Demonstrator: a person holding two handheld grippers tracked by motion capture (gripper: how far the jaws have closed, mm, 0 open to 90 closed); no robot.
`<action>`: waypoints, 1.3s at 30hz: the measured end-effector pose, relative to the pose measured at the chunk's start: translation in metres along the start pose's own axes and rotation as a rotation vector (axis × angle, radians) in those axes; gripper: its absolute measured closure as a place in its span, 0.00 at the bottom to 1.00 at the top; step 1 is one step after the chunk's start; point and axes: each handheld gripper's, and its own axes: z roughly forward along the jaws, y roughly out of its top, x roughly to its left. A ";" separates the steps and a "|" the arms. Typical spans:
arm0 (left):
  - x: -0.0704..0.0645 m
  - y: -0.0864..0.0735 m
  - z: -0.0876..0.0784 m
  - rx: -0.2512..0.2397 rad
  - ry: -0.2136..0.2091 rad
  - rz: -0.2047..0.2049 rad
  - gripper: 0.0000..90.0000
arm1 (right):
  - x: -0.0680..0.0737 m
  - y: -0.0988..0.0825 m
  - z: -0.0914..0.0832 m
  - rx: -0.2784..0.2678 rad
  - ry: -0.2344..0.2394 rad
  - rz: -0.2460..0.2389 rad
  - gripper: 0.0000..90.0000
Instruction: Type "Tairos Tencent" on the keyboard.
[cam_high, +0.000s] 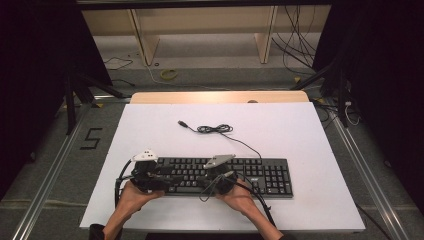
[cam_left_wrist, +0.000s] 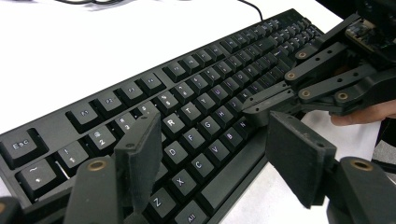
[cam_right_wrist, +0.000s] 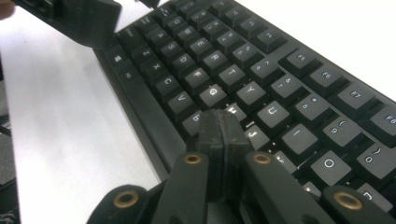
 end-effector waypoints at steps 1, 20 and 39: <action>0.000 0.000 0.000 -0.001 0.001 0.002 0.40 | 0.000 0.000 0.001 0.003 -0.001 -0.001 1.00; 0.004 0.000 -0.001 -0.007 0.007 -0.008 0.40 | -0.002 0.002 -0.007 -0.035 0.015 0.029 0.97; 0.006 0.003 0.002 -0.011 0.012 -0.004 0.40 | -0.018 -0.004 -0.043 -0.130 0.014 0.073 0.58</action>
